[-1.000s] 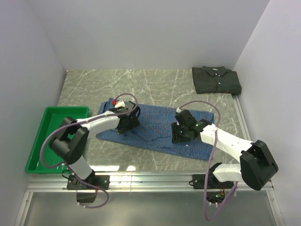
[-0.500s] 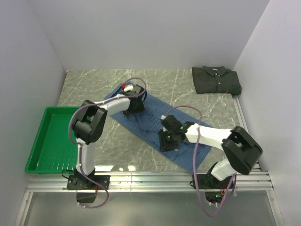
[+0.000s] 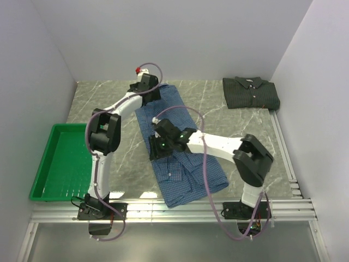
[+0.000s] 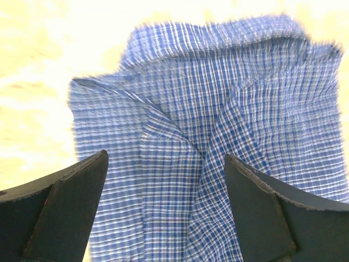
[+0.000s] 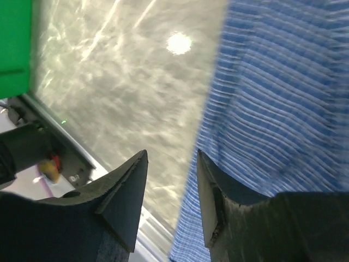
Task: Fold and stack the long sleeve shirts
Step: Fold the shirt
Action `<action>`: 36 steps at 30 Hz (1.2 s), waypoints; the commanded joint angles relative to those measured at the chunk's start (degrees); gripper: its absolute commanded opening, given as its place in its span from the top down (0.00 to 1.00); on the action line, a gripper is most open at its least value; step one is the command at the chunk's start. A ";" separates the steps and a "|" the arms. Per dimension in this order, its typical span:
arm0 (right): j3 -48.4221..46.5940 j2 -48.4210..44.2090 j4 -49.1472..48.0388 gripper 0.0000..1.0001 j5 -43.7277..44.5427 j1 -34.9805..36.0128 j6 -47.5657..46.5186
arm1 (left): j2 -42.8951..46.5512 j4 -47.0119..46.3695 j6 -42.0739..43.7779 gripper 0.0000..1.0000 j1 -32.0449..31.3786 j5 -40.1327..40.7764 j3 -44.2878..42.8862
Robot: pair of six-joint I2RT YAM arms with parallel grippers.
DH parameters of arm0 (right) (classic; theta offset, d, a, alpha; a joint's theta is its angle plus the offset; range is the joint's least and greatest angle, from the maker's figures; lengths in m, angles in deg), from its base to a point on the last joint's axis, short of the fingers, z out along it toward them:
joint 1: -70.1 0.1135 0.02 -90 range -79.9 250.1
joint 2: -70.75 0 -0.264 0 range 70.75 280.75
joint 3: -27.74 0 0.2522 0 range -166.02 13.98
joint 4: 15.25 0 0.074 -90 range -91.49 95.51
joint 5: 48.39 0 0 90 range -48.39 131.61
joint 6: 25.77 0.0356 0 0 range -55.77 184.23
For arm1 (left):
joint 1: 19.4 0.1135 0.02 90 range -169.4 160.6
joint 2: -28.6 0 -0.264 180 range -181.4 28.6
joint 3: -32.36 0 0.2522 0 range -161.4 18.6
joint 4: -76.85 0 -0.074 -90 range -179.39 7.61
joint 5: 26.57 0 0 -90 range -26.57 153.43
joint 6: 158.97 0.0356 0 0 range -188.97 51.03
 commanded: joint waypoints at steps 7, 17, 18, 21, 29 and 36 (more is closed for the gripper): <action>18.99 -25.43 10.37 0.47 13.60 -12.45 -6.29 | 25.76 8.44 -12.76 0.09 -2.14 2.66 14.26; 30.62 -27.13 7.30 0.49 8.16 -19.87 -5.07 | 26.24 9.96 -19.89 0.12 -12.69 -0.68 26.24; 31.93 -26.77 6.16 0.49 7.45 -19.87 -4.54 | 25.36 9.69 -19.89 0.11 -12.61 -0.60 26.42; 34.57 -25.37 2.65 0.49 3.77 -19.87 -2.08 | 20.97 9.51 -18.40 0.11 -12.61 0.19 23.98; 36.35 -19.92 -6.06 0.50 -3.54 -17.24 4.60 | 5.76 10.30 -11.72 0.11 -9.54 1.16 11.05; 27.39 -10.26 -11.25 0.50 -4.43 -8.62 9.17 | -1.80 7.66 -4.78 0.09 -5.84 -0.69 0.17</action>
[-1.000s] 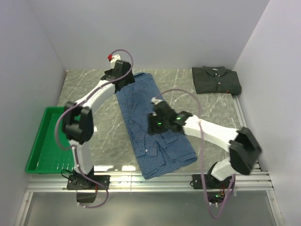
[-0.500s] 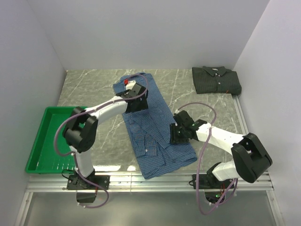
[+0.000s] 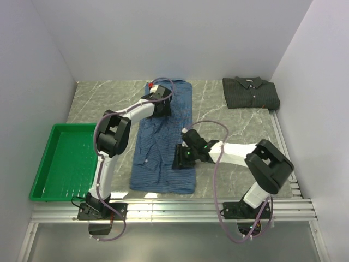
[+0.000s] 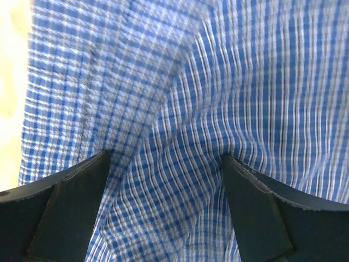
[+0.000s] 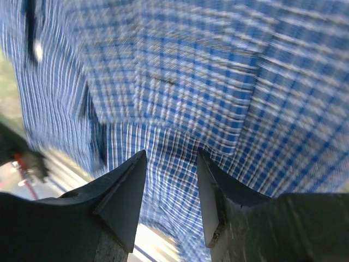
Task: Fold and stack the long sleeve shirts
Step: Fold the shirt
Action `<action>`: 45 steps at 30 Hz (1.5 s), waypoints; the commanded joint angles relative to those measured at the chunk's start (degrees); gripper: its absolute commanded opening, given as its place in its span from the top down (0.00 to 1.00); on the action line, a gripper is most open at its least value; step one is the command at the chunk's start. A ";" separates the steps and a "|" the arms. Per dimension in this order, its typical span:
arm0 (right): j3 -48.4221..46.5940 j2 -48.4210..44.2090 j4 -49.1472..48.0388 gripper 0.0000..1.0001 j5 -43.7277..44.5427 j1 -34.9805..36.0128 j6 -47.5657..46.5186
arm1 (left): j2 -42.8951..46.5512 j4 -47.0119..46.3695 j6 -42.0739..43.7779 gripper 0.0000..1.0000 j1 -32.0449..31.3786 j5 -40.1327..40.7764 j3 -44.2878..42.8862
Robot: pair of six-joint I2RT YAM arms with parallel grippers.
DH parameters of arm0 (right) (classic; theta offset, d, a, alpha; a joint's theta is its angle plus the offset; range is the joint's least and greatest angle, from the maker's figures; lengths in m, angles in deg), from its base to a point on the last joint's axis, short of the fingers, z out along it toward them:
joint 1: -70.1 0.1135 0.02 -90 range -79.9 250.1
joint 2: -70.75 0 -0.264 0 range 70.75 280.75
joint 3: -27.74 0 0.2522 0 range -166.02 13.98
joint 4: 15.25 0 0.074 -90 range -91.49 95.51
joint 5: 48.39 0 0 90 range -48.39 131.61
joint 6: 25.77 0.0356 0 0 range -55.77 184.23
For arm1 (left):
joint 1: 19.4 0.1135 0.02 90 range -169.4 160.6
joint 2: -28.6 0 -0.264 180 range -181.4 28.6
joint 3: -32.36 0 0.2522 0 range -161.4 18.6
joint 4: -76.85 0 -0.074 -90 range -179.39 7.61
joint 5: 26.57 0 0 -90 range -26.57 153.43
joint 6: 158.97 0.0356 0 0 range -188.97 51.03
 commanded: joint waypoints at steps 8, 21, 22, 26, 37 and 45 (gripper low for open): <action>-8.25 -3.08 8.47 0.50 9.54 2.53 -2.96 | 10.04 -1.90 5.12 0.08 1.92 2.19 -2.83; 1.14 -15.22 -0.54 0.50 7.45 -4.86 5.11 | 51.33 1.61 -6.40 0.08 0.43 -4.83 37.21; 1.93 -14.87 -2.39 0.50 5.88 -4.94 7.30 | 53.11 0.83 -6.66 0.09 0.34 -6.41 39.70; 5.27 -12.15 -10.90 0.50 4.20 -5.03 12.41 | 60.85 -2.15 -8.86 0.10 -0.10 -9.23 51.64; 7.56 -3.18 -19.20 0.51 1.73 -5.65 18.13 | 61.48 -6.91 -12.82 0.10 -0.54 -9.68 59.49; 7.91 -0.11 -20.77 0.52 1.03 -5.65 18.31 | 58.05 -8.41 -14.66 0.10 -0.54 -10.03 61.17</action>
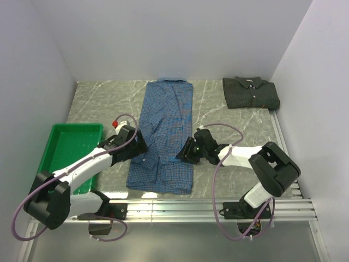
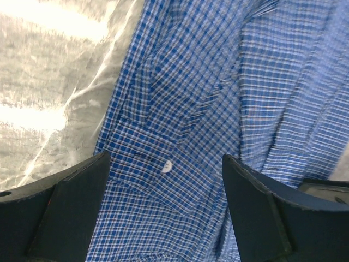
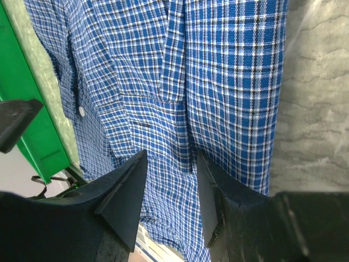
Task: Fold and stack the long sleeve shirts
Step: Fold the shirt
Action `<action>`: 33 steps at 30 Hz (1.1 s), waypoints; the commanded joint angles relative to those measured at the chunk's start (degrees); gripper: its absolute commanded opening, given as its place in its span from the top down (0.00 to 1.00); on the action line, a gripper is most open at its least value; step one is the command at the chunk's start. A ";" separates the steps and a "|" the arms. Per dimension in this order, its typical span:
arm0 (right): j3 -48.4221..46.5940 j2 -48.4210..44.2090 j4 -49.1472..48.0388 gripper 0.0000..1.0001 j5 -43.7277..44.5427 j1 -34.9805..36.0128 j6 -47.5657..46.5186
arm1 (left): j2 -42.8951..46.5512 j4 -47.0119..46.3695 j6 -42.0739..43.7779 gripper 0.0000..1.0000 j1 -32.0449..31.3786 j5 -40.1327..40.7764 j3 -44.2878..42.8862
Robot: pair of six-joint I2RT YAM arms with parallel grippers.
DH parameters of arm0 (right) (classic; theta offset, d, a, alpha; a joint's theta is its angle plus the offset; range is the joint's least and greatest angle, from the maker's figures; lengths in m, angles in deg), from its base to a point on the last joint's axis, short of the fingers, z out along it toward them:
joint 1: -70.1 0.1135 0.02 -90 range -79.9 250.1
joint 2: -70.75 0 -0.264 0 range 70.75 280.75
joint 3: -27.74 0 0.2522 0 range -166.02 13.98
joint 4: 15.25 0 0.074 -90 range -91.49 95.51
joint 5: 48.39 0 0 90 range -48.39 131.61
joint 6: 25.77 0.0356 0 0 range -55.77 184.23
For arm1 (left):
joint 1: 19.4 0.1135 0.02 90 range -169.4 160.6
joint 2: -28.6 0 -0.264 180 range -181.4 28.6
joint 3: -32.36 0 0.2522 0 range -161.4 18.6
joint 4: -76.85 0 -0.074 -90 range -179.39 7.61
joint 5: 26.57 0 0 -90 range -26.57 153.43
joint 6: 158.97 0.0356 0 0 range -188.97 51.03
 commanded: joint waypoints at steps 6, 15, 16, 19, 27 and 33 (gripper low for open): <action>0.57 1.63 -3.45 0.68 -1.89 -0.40 0.80 | -2.33 -2.64 -2.43 0.10 -0.30 -0.56 1.08; -0.04 -4.26 1.38 1.00 -3.03 -0.31 -0.87 | -3.47 -1.76 -3.04 0.10 -0.39 -0.30 0.91; -0.04 -4.79 2.17 1.00 -3.11 -0.40 -0.96 | -3.47 -1.67 -3.13 0.10 -0.39 -0.04 0.91; -0.22 -6.55 3.93 1.00 -3.03 -0.40 -1.83 | -3.56 -1.58 -3.31 0.10 -0.39 0.14 1.08; 0.66 -8.75 6.75 1.00 -2.59 -0.40 -3.68 | -3.30 -0.97 -3.31 0.10 -0.39 0.31 0.73; 0.92 -5.51 5.88 1.00 -3.73 -0.49 -4.56 | -3.38 -1.06 -3.39 0.10 -0.47 -0.21 0.82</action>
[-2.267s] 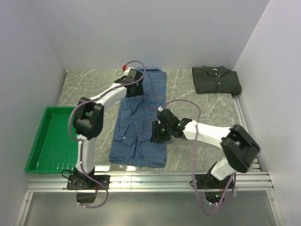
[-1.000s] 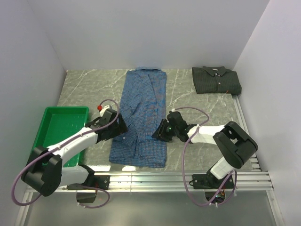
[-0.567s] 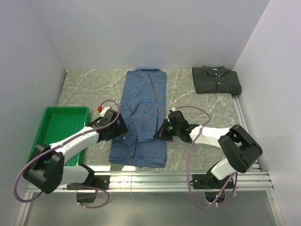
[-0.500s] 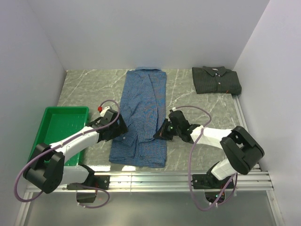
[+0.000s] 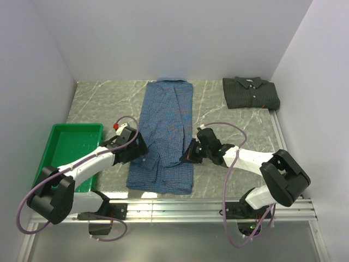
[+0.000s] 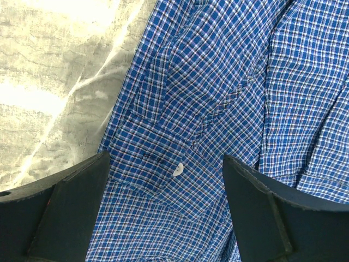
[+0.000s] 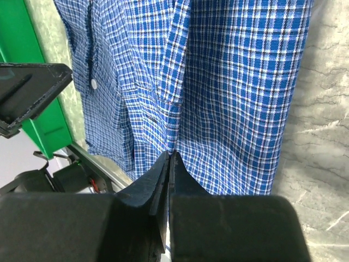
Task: Fold and stack the long sleeve shirts
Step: Fold the shirt
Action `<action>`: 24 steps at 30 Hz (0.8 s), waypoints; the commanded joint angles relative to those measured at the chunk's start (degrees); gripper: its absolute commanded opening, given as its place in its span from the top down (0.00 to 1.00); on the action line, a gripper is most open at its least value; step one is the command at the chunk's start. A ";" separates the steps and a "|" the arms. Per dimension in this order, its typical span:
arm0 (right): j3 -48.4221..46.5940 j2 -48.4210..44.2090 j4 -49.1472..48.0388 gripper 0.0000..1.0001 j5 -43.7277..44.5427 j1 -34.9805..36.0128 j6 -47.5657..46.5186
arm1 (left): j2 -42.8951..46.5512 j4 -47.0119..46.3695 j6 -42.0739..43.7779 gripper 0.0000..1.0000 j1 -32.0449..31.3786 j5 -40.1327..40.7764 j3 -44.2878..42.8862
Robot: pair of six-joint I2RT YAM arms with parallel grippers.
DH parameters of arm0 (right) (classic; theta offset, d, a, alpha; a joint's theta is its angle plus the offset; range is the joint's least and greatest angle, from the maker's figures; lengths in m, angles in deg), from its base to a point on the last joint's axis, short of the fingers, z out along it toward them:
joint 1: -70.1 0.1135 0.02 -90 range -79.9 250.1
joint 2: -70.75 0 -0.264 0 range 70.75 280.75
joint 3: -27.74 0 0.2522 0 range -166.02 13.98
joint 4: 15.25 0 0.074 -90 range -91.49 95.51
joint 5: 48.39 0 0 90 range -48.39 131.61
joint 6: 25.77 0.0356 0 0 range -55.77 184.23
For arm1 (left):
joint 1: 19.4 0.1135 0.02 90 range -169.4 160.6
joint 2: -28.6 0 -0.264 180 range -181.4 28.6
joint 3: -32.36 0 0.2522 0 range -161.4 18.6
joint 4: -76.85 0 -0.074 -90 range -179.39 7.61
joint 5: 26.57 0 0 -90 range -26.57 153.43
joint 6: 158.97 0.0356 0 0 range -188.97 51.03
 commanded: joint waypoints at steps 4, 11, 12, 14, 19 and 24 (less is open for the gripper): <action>0.99 1.76 0.80 1.00 0.51 -0.34 -2.16 | 0.51 0.26 -0.90 0.10 -0.28 0.25 -0.40; 0.55 0.80 2.83 0.99 4.03 -0.42 -3.65 | 0.69 1.05 -2.04 0.10 -0.28 0.34 -0.67; 0.20 0.62 3.96 0.99 4.55 -0.34 -3.83 | 0.60 1.40 -2.13 0.10 -0.28 0.42 -0.84; -0.15 0.44 5.11 0.95 5.26 -0.42 -4.62 | 0.68 1.93 -2.22 0.10 -0.28 0.60 -0.93; -1.12 -2.01 7.31 0.82 6.58 -0.34 -5.76 | 2.00 4.12 -2.66 0.10 -0.19 1.04 -0.41; -2.61 -5.44 10.65 0.57 9.04 -0.34 -7.52 | 3.06 5.36 -3.89 0.10 -0.28 -0.01 0.82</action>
